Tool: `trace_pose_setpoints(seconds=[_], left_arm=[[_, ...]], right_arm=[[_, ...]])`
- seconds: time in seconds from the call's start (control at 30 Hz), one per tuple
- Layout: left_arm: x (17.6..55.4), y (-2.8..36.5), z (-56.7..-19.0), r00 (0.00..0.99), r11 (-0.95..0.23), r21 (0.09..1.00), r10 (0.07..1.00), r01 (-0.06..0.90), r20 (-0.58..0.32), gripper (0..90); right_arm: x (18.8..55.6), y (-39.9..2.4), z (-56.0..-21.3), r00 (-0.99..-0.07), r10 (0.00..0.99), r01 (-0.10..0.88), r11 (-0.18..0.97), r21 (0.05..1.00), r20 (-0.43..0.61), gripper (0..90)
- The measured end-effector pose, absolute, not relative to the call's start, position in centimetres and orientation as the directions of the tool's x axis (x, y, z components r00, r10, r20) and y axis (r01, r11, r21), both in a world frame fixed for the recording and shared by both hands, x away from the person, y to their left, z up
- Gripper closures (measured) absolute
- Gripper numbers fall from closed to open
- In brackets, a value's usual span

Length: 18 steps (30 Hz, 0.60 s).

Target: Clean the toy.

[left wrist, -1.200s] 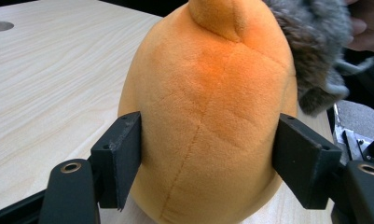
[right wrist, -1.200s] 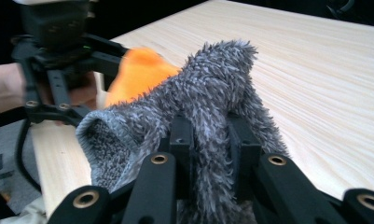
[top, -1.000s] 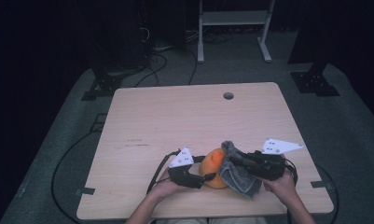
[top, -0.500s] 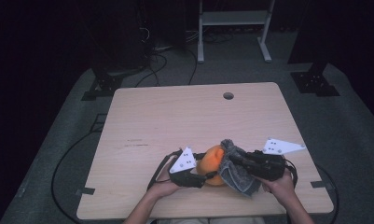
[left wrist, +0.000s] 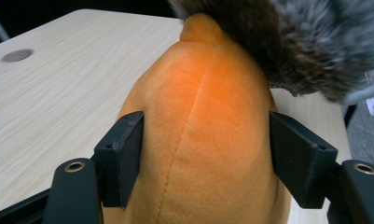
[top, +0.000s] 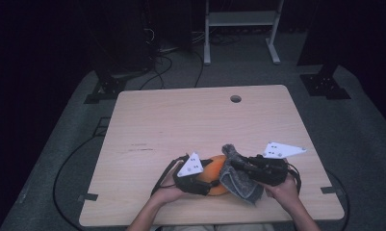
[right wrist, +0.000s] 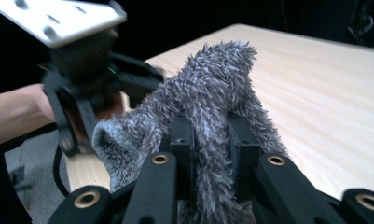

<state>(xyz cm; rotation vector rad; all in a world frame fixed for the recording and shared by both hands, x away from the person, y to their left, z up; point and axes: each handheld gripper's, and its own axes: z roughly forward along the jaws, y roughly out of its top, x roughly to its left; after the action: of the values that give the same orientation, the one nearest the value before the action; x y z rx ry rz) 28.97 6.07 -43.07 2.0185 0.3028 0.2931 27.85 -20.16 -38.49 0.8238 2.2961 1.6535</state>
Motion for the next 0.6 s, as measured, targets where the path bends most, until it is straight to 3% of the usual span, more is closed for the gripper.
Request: trace_pose_setpoints(seconds=[0.1, 0.37, 0.5, 0.6], left_arm=[[28.5, 5.6, -43.0, 0.940, -0.474, 0.879, 0.321, 0.054, 0.115, 28.9], [29.0, 5.9, -43.3, 0.936, -0.451, 0.889, 0.340, 0.076, 0.092, 28.5], [28.7, 5.4, -43.3, 0.937, -0.454, 0.889, 0.333, 0.061, 0.106, 27.5], [28.6, 5.7, -43.2, 0.949, -0.451, 0.891, 0.298, 0.048, 0.099, 23.3]], right_arm=[[28.0, -19.2, -38.7, -0.823, 0.560, 0.305, 0.287, 0.908, 0.099, 74.3], [29.1, -22.5, -40.4, -0.750, 0.638, 0.396, 0.226, 0.890, 0.172, 75.2], [28.1, -21.4, -39.0, -0.794, 0.591, 0.332, 0.229, 0.915, 0.141, 75.0], [27.8, -19.7, -39.1, -0.819, 0.569, 0.301, 0.317, 0.899, 0.074, 74.8]])
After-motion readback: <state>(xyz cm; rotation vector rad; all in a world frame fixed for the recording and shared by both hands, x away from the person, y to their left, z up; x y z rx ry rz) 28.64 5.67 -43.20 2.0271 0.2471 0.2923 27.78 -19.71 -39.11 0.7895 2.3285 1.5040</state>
